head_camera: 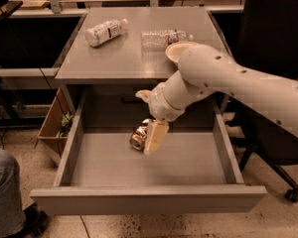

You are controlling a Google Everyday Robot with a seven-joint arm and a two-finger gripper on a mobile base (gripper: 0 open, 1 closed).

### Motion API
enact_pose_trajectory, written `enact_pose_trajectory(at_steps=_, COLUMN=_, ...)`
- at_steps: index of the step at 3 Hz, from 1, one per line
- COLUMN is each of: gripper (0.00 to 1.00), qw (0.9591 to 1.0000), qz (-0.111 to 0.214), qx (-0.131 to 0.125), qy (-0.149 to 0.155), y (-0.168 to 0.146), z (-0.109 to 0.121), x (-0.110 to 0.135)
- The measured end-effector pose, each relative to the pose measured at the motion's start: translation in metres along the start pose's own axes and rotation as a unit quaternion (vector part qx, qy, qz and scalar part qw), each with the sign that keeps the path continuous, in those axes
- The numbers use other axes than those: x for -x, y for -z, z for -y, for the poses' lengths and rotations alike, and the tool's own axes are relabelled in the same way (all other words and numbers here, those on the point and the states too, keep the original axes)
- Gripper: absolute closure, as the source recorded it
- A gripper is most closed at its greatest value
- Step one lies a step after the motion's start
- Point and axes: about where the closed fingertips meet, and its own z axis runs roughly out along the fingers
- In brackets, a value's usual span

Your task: Pick orange can from top drawer and place on counter

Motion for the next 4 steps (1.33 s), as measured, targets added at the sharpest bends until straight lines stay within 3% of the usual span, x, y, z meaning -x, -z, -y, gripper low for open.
enact_pose_trajectory(at_steps=2, gripper=0.0, qw=0.9973, qz=0.01, qx=0.014, qy=0.072, y=-0.058, z=0.03, x=-0.013)
enact_pose_trajectory(at_steps=4, gripper=0.03, qw=0.9914, qz=0.001, qx=0.072, qy=0.109, y=-0.119, z=0.049, x=-0.068)
